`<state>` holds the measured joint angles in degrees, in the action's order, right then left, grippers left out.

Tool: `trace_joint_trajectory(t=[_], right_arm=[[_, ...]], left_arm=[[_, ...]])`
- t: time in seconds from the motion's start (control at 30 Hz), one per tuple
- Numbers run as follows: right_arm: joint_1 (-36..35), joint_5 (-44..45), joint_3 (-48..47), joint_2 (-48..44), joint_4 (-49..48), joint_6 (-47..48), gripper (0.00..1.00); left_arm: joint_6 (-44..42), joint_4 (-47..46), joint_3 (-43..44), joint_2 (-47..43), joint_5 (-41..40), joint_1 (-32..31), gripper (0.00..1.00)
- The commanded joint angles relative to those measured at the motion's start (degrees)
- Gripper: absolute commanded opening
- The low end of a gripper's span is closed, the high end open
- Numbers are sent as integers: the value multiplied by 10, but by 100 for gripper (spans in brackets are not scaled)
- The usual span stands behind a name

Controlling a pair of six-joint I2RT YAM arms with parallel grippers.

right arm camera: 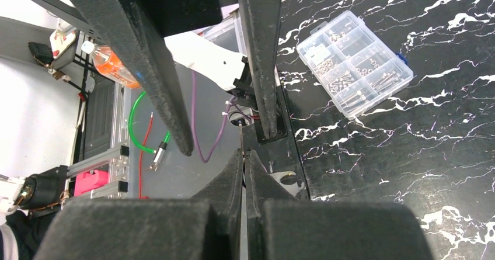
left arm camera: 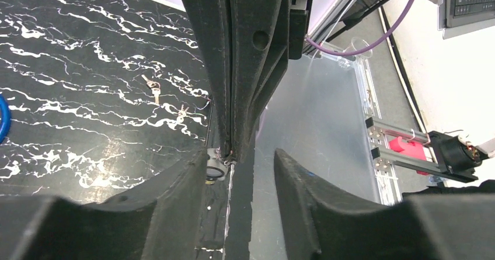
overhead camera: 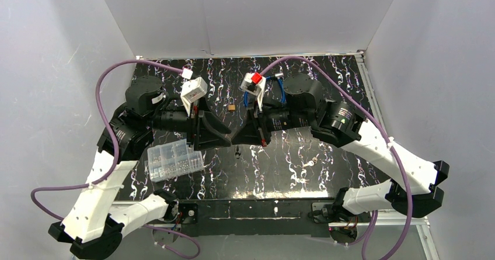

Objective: Unlock with the key
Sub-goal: Pick up the key from the center of the board.

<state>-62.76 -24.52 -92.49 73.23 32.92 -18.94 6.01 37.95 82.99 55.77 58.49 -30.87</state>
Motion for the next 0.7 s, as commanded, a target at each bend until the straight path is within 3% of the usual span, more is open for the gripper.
trace_joint_trajectory(t=[0.0, 0.07, 0.2, 0.37, 0.67], right_arm=[[-4, 6, -18, -3, -10, 12, 1], [-4, 9, -15, -5, -11, 11, 1], [-4, 13, -16, -5, -14, 12, 1], [-4, 19, -24, -3, -16, 12, 1], [-4, 23, -23, -2, -16, 9, 1]], left_arm=[[-5, 3, 19, -3, -12, 1, 39], [-3, 4, 19, -2, -11, 1, 35], [-1, 24, 34, 7, -15, 1, 37], [-13, 30, 45, 16, -7, 1, 21], [-54, 103, 86, 43, -38, 0, 27]])
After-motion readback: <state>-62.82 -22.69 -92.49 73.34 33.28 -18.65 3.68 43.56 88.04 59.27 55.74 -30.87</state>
